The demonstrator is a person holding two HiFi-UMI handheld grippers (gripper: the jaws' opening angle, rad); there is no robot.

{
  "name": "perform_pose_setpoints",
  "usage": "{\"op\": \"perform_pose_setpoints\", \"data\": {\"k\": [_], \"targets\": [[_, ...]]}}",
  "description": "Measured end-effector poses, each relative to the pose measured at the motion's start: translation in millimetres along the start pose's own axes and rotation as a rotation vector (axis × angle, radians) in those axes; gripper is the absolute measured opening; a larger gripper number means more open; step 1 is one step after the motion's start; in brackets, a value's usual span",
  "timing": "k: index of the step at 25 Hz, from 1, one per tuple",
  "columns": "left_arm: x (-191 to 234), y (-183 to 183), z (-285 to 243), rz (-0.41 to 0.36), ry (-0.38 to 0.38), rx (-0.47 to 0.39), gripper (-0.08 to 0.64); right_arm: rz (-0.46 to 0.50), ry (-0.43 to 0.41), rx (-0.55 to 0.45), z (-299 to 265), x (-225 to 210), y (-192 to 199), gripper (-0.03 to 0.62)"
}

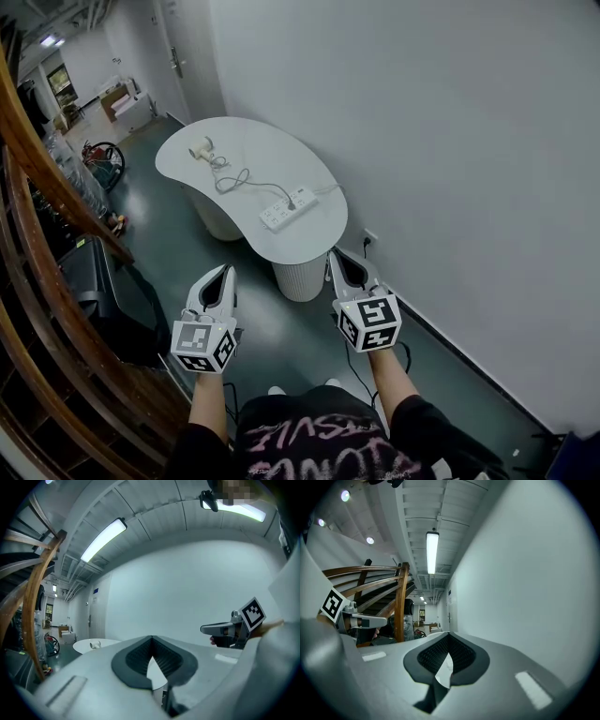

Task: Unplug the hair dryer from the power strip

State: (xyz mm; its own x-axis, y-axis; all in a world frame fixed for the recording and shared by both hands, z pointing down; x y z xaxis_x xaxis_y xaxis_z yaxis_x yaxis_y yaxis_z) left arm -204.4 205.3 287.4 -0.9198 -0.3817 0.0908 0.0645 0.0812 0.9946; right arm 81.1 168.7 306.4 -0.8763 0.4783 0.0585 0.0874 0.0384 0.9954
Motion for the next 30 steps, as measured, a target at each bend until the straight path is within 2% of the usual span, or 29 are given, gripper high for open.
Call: {"op": "perform_pose_setpoints", "data": {"k": [22, 30], "targets": [[-74, 21, -41, -0.019, -0.022, 0.044, 0.000, -0.035, -0.048, -0.018, 20, -72, 25, 0.009], [-87, 17, -57, -0.042, -0.020, 0.029, 0.000, -0.037, -0.046, -0.038, 20, -88, 26, 0.009]]}}
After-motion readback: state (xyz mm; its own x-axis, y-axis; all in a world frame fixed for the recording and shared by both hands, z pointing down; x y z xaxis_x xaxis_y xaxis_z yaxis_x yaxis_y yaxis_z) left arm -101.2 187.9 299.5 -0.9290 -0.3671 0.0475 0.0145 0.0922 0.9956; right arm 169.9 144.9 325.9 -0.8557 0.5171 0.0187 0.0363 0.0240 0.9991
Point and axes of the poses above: the fingertips, and each gripper's own axes: z backward along the fingers, x to its left, y out of its underside, the point moved 10 cm from there along z, backward along the fingers, and after that the axes turned 6 degrees about z, right-handed, at the moved point
